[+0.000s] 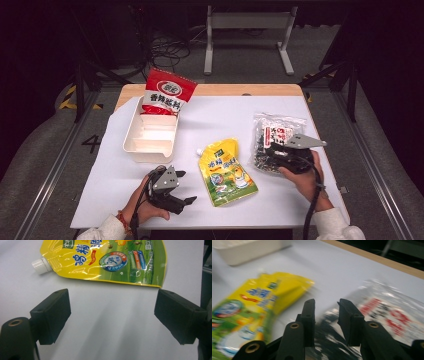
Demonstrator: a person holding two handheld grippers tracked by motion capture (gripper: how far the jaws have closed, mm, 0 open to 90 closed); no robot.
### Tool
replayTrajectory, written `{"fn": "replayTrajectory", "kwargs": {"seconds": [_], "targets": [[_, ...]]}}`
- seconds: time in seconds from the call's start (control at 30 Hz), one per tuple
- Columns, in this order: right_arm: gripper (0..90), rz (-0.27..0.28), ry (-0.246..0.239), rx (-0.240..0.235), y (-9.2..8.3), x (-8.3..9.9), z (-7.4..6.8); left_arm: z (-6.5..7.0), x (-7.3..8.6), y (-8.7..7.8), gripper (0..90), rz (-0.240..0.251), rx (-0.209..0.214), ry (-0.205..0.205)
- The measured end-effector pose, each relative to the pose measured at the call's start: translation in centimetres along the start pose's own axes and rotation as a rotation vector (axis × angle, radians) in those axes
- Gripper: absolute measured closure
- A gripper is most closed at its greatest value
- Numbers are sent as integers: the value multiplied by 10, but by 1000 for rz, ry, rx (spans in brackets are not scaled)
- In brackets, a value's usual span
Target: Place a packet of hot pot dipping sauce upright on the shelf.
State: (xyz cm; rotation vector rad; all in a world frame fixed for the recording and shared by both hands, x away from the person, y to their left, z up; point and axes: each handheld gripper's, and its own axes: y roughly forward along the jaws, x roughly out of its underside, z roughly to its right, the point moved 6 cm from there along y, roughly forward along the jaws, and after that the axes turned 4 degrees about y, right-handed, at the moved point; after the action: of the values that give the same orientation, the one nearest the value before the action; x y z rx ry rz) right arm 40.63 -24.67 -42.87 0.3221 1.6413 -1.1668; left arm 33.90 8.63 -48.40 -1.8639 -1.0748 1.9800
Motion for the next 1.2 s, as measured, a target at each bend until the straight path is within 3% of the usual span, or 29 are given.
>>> {"fn": "replayTrajectory", "kwargs": {"seconds": [0.1, 0.13, 0.17, 0.2, 0.23, 0.27, 0.4, 0.47, 0.53, 0.6, 0.7, 0.77, 0.8, 0.87, 0.93, 1.07, 1.2], "targets": [[609, -24, 26, 102, -10, 13, 31, 0, 0, 1, 143, -4, 1, 10], [574, -38, 75, 138, -13, 22, 49, 0, 0, 1, 142, -3, 3, 11], [537, -53, 93, 157, -15, 28, 58, 0, 0, 1, 141, -3, 3, 11], [537, -53, 93, 157, -15, 28, 58, 0, 0, 2, 141, -2, 7, 9], [487, -61, 114, 174, -15, 33, 67, 0, 0, 2, 141, -6, 11, 13], [391, -78, 199, 187, -15, 45, 84, 0, 1, 3, 140, -9, 10, 9], [295, -124, 249, 207, -11, 59, 98, 1, 1, 6, 138, -17, 16, 21], [227, -117, 345, 163, -7, 66, 107, 2, 1, 6, 138, -18, 20, 26], [252, -114, 370, 124, -5, 68, 108, 2, 2, 6, 137, -20, 19, 28], [266, -112, 424, 27, -1, 69, 104, 1, 2, 6, 137, -20, 17, 23], [288, -125, 490, -45, 3, 71, 103, 1, 2, 6, 136, -22, 20, 23], [320, -123, 492, -59, 4, 70, 102, 1, 2, 7, 136, -28, 17, 30], [408, -139, 493, -88, 4, 69, 100, 1, 2, 8, 136, -28, 19, 28], [486, -144, 520, -147, 6, 69, 97, 2, 1, 9, 136, -31, 20, 28], [560, -140, 527, -162, 6, 69, 96, 1, 0, 10, 136, -31, 18, 35], [738, -123, 467, -141, 1, 66, 94, 0, -2, 11, 136, -23, 20, 23], [791, -76, 434, -123, -6, 62, 92, -2, -5, 14, 138, -13, 23, 3]]}}
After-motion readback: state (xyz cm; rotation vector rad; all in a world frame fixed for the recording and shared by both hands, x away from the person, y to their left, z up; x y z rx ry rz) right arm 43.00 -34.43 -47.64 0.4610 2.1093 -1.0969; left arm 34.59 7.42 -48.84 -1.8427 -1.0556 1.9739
